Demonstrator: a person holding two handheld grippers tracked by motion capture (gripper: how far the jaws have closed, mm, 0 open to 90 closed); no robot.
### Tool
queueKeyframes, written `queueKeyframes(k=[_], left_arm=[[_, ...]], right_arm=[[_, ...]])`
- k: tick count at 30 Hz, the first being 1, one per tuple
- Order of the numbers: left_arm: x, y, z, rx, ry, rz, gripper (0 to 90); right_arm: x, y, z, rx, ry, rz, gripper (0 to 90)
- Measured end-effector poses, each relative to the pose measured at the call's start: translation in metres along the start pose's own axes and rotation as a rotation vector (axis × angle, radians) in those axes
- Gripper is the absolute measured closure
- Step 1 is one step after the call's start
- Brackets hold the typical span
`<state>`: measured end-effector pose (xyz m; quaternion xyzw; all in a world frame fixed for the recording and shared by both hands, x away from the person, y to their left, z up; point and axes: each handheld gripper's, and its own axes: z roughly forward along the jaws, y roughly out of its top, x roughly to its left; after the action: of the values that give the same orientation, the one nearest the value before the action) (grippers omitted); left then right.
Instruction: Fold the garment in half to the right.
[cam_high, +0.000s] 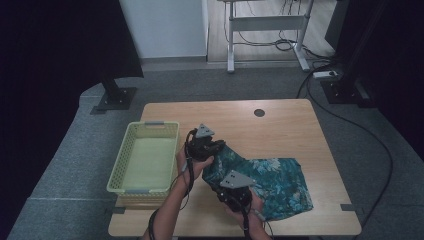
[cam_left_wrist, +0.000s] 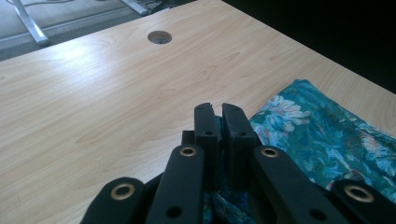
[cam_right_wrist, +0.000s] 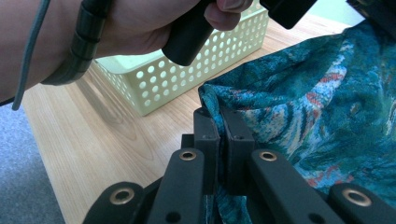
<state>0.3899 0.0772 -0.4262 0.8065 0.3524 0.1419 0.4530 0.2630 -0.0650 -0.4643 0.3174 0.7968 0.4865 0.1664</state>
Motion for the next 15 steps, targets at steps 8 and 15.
queueKeyframes(k=[8,15], left_arm=[[0.004,-0.005,0.003,0.010,0.010,-0.013,85.6],[0.014,-0.002,0.005,0.003,0.017,-0.027,85.5]], right_arm=[[0.001,-0.006,0.012,0.025,0.010,0.021,85.0],[-0.006,0.000,0.025,0.026,0.002,0.040,85.0]])
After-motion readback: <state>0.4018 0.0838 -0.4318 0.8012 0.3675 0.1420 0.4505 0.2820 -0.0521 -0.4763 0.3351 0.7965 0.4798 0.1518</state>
